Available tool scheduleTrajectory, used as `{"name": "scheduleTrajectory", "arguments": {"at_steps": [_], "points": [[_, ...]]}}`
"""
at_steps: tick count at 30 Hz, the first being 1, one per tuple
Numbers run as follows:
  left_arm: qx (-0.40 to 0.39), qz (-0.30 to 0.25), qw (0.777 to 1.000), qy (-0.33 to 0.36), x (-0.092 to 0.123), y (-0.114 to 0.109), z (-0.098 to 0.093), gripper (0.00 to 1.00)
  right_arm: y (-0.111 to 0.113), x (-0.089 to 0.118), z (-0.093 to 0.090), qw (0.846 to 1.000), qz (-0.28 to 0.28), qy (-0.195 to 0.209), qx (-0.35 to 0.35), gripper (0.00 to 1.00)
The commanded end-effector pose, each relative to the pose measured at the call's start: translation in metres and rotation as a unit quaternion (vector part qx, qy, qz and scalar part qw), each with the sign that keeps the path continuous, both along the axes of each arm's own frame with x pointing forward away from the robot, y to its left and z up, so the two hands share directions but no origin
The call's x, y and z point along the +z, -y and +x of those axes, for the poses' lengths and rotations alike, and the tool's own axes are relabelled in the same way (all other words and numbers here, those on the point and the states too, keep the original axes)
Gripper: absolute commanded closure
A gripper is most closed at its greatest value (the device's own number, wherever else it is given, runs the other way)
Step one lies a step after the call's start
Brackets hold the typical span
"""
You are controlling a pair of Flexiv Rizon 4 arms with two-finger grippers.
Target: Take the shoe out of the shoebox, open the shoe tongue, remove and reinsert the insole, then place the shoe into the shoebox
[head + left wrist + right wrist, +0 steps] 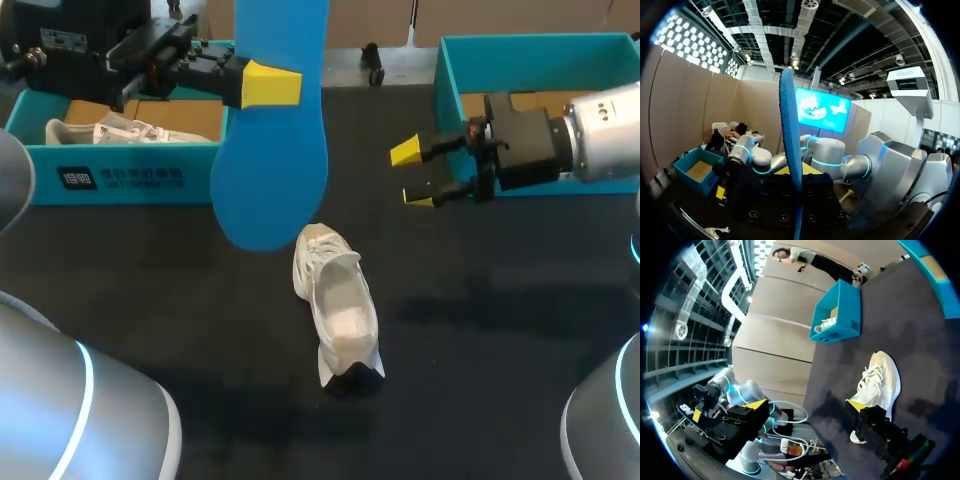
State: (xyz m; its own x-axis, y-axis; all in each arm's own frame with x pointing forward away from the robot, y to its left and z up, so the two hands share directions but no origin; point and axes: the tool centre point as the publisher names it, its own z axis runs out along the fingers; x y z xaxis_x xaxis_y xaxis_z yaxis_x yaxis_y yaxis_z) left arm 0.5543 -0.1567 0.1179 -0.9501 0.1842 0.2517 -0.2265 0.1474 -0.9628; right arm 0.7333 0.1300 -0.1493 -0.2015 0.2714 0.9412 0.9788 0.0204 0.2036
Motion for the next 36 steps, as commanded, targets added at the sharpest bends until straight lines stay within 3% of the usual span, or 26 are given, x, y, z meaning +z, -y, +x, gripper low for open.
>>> {"name": "scheduleTrajectory", "arguments": {"at_steps": [1,10,21,24,26,36], "points": [[-0.001,-0.001,1.000,0.000,-0.001,0.001,0.001,1.00,-0.002,-0.004,0.000,1.000,0.005,0.000,-0.001,0.00],[-0.001,-0.001,1.000,0.000,-0.001,0.001,0.001,1.00,-0.002,-0.004,0.000,1.000,0.010,-0.005,-0.004,0.00],[0.014,-0.041,0.988,0.150,-0.029,0.009,0.031,1.00,0.000,0.000,-0.004,0.998,0.050,-0.033,-0.003,0.00],[0.025,-0.074,0.968,0.240,-0.034,0.008,0.042,1.00,0.000,0.000,-0.004,0.998,0.050,-0.033,-0.003,0.00],[0.029,-0.101,0.900,0.423,-0.045,0.002,0.041,1.00,0.000,0.000,-0.004,0.998,0.050,-0.033,-0.003,0.00],[0.029,-0.101,0.900,0.423,-0.045,0.002,0.041,1.00,0.000,0.000,-0.004,0.998,0.050,-0.033,-0.003,0.00]]}}
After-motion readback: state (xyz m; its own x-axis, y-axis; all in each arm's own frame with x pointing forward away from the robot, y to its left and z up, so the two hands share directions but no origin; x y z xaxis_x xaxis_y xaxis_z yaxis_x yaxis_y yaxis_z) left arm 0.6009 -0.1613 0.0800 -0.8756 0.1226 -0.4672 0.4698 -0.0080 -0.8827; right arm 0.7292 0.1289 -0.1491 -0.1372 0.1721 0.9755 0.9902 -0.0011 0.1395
